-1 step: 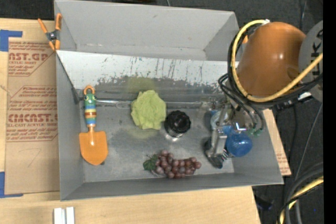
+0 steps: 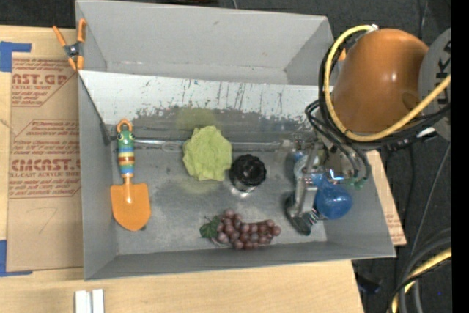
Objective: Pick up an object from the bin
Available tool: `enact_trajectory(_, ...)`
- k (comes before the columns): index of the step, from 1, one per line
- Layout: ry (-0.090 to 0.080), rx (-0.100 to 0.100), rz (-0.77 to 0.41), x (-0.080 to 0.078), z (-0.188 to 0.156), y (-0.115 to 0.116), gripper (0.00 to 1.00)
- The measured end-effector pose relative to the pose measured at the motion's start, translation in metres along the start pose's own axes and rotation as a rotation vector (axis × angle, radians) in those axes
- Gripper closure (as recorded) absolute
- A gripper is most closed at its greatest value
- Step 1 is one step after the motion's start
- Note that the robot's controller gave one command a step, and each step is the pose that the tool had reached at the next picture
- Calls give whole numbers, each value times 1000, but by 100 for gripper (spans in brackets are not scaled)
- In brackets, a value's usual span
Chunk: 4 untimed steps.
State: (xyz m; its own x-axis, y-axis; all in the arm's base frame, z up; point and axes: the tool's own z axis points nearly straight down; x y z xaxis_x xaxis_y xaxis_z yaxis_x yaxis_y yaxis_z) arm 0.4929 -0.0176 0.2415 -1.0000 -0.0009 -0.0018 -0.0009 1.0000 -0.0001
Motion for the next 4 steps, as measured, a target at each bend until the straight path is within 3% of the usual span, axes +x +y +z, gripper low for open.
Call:
enact_trajectory(1,-3,-2,83,11,144,33,0)
enact_trajectory(2,-16,1,-113,11,78,31,0)
enact_trajectory(3,6,-3,139,12,143,65,0)
enact_trajectory(4,-26,1,-152,8,170,27,0)
